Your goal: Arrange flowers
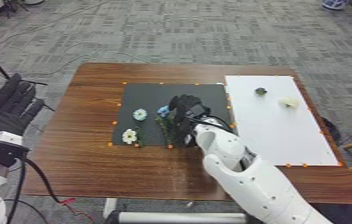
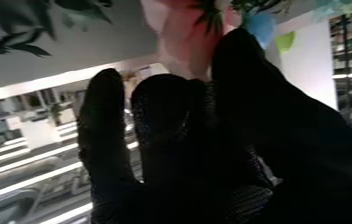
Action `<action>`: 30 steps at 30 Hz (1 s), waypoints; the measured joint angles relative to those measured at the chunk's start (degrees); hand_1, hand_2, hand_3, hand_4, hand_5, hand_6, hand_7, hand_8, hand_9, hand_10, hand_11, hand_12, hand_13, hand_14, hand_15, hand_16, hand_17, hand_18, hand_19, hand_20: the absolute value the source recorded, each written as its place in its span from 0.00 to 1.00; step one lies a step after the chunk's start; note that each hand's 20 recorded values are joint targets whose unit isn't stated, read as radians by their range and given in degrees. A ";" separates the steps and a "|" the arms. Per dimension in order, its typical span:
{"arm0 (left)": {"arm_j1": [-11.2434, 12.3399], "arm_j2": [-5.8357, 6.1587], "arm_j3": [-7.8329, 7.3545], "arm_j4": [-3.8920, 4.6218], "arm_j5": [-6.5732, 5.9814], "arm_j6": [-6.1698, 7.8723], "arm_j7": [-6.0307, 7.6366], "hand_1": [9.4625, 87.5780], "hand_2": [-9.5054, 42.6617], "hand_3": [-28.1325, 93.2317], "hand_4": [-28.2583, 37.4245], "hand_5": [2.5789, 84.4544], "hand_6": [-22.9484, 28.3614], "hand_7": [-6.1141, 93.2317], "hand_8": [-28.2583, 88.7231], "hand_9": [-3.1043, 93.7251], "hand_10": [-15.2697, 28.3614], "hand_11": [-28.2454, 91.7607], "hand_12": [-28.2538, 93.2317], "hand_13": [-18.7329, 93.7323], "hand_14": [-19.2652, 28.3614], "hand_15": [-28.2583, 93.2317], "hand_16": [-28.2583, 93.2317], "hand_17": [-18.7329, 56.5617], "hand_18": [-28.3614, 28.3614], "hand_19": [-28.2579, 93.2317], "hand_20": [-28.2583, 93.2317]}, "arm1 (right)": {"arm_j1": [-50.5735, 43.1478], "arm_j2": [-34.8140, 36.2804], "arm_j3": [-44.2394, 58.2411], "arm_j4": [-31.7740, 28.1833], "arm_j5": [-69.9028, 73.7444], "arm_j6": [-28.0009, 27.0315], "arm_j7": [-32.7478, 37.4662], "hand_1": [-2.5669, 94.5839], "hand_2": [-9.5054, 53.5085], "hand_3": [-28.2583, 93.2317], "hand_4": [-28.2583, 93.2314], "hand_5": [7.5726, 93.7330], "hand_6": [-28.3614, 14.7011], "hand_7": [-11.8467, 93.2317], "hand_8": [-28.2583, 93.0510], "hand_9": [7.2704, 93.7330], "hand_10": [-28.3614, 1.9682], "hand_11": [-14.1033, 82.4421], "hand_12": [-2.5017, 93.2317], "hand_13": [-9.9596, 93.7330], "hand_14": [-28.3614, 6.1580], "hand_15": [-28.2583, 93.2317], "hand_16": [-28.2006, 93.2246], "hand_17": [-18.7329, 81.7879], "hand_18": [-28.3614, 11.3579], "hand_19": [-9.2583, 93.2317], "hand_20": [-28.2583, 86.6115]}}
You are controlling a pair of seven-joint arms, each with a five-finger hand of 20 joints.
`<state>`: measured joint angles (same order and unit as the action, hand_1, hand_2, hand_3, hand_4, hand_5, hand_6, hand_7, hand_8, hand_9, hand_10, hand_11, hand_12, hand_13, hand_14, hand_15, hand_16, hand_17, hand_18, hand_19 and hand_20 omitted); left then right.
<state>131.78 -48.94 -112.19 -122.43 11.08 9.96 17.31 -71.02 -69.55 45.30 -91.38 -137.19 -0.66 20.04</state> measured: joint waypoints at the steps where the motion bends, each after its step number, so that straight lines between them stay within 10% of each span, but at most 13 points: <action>1: 0.03 0.01 -0.04 0.00 0.00 0.03 0.01 0.20 0.49 0.77 0.00 0.40 0.56 0.10 0.19 0.35 0.58 0.28 0.31 0.34 0.57 0.31 0.20 0.20 0.66 0.36 0.32 | -0.24 0.03 0.13 -0.37 0.05 0.12 0.31 0.59 0.00 0.87 0.00 0.59 0.61 0.28 0.12 0.66 0.49 0.34 0.21 0.76 0.64 0.81 0.54 0.51 0.16 0.85 0.56; 17: 0.46 0.01 -0.18 -0.09 -0.63 -0.02 0.47 0.19 0.50 0.77 0.00 0.41 0.57 0.10 0.19 0.36 0.58 0.28 0.31 0.34 0.58 0.32 0.20 0.20 0.67 0.36 0.32 | -2.74 1.23 3.62 -6.69 1.91 -0.13 1.99 0.55 0.00 0.89 0.00 0.56 0.59 0.27 0.13 0.61 0.44 0.30 0.19 0.76 0.57 0.85 0.50 0.50 0.13 0.86 0.56; 24: 0.88 -0.04 -0.44 -0.18 -1.04 -0.02 1.15 0.19 0.50 0.77 0.00 0.41 0.57 0.10 0.19 0.36 0.58 0.28 0.31 0.34 0.58 0.32 0.20 0.20 0.67 0.36 0.32 | -1.87 2.82 4.36 -7.63 2.32 0.09 2.64 0.62 0.00 0.82 0.00 0.61 0.60 0.28 0.13 0.69 0.50 0.38 0.22 0.76 0.72 0.76 0.53 0.50 0.14 0.86 0.55; 30: 0.82 -0.06 -0.41 -0.18 -1.10 -0.01 1.23 0.19 0.50 0.77 0.00 0.41 0.57 0.10 0.19 0.36 0.58 0.28 0.31 0.34 0.59 0.32 0.20 0.20 0.67 0.36 0.32 | -1.46 2.90 3.59 -6.65 2.29 0.21 3.22 0.67 0.00 0.78 0.00 0.64 0.63 0.30 0.12 0.81 0.64 0.34 0.47 0.78 0.66 0.77 0.56 0.51 0.15 0.86 0.55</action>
<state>132.61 -49.00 -112.61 -122.60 9.98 9.95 18.54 -72.48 -66.65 48.90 -98.02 -134.90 -0.45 23.26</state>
